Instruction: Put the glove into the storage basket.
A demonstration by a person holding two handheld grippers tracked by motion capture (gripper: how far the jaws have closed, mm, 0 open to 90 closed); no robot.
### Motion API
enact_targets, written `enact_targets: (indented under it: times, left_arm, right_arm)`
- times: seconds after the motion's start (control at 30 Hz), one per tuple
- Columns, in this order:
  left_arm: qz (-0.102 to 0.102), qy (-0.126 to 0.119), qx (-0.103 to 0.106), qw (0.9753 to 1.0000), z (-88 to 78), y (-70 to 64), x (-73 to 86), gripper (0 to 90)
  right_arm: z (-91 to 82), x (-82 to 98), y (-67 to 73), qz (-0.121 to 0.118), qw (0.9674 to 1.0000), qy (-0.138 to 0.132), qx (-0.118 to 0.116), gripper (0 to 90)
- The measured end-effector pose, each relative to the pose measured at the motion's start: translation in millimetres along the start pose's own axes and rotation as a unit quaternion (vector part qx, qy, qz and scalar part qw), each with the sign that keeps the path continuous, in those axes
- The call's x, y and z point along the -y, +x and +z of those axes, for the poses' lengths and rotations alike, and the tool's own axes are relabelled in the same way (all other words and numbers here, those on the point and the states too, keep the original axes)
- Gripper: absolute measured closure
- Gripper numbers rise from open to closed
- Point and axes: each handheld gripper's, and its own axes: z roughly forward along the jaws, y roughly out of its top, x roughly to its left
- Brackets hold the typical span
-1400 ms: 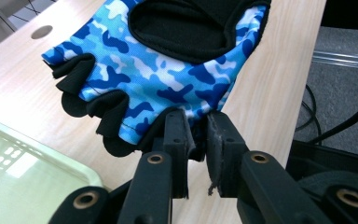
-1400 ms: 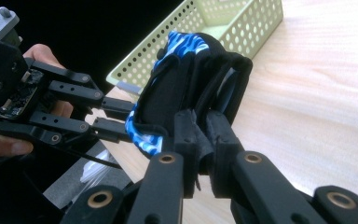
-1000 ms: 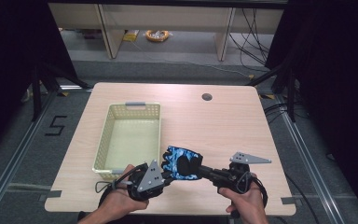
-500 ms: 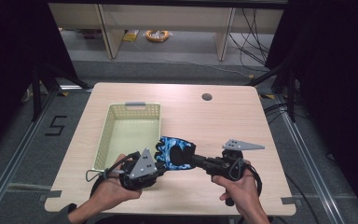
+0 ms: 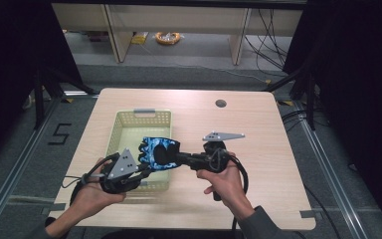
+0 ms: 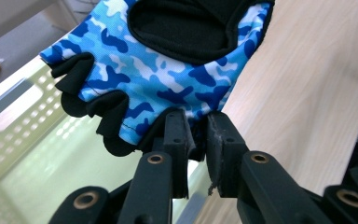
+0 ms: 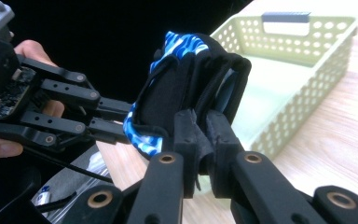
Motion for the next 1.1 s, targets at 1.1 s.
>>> enact_targets:
  times: [1.1]
  left_arm:
    - [-0.064, 0.084, 0.008, 0.9944, 20.1, 48.1, 65.9, 77.9]
  right_arm:
    - [110.1, 3.2, -14.5, 0.034, 0.9939, 0.099, 0.034, 84.6]
